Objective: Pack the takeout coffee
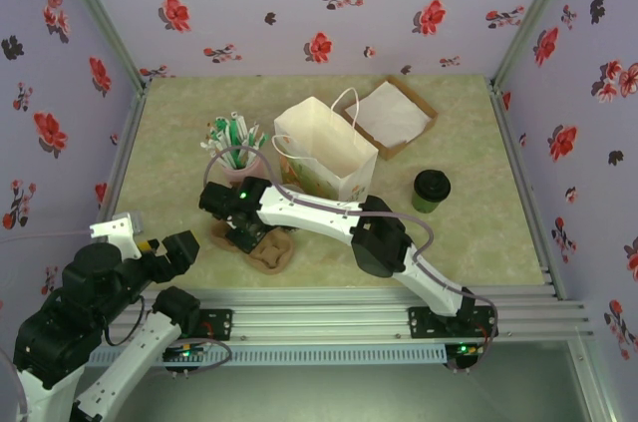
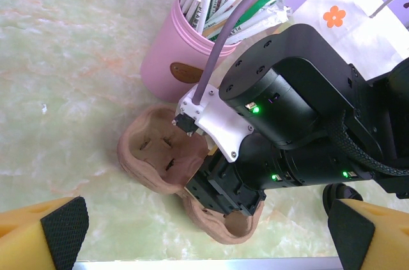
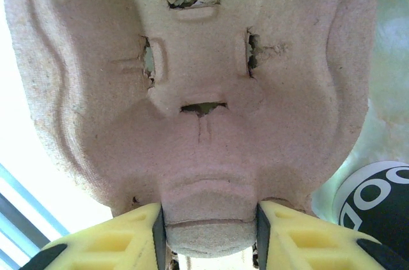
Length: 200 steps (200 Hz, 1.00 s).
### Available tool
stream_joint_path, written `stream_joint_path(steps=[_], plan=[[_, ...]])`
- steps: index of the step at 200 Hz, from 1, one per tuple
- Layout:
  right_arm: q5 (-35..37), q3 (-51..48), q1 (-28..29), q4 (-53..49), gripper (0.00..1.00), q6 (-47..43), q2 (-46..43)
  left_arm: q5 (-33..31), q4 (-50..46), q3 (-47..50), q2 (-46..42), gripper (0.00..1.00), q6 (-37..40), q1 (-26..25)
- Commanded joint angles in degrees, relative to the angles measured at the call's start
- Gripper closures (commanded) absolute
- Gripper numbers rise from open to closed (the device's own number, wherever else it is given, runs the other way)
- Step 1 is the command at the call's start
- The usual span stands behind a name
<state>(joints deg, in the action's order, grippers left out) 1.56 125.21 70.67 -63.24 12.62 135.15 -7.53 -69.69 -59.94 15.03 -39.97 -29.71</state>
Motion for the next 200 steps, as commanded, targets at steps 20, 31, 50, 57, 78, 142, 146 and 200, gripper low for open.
stream_joint_path(steps=[20,31,50,57,78,142,146,200], plan=[[-0.62,0.73,-0.51,-0.48,0.6,0.69,0.1,-0.47,0.53,0.44,0.44,0.01,0.68,0.45],[-0.6,0.64,-0.54,-0.39,0.61,0.74,0.11,-0.39,0.64,0.6,0.47,0.01,0.2,0.45],[-0.52,0.5,-0.61,-0.37,0.64,0.78,0.02,-0.29,0.74,1.18,0.9,0.01,-1.13,0.42],[-0.46,0.48,-0.55,-0.41,0.65,0.89,0.02,-0.29,0.79,1.46,1.13,0.01,-1.97,0.45],[-0.51,0.16,-0.75,-0.17,0.65,1.46,-0.41,0.26,2.54,4.69,0.63,0.01,-6.31,0.44],[-1.64,-3.71,-1.35,2.92,0.65,3.53,-3.45,0.06,8.67,16.58,-1.03,0.19,-15.06,0.38],[-1.73,-3.81,-1.37,3.03,0.65,3.59,-3.57,-0.47,8.77,17.11,-1.27,0.21,-15.34,0.4],[-2.4,-4.46,-1.46,3.83,0.64,4.42,-4.4,-6.34,11.69,23.51,-1.37,0.59,-20.42,0.43]])
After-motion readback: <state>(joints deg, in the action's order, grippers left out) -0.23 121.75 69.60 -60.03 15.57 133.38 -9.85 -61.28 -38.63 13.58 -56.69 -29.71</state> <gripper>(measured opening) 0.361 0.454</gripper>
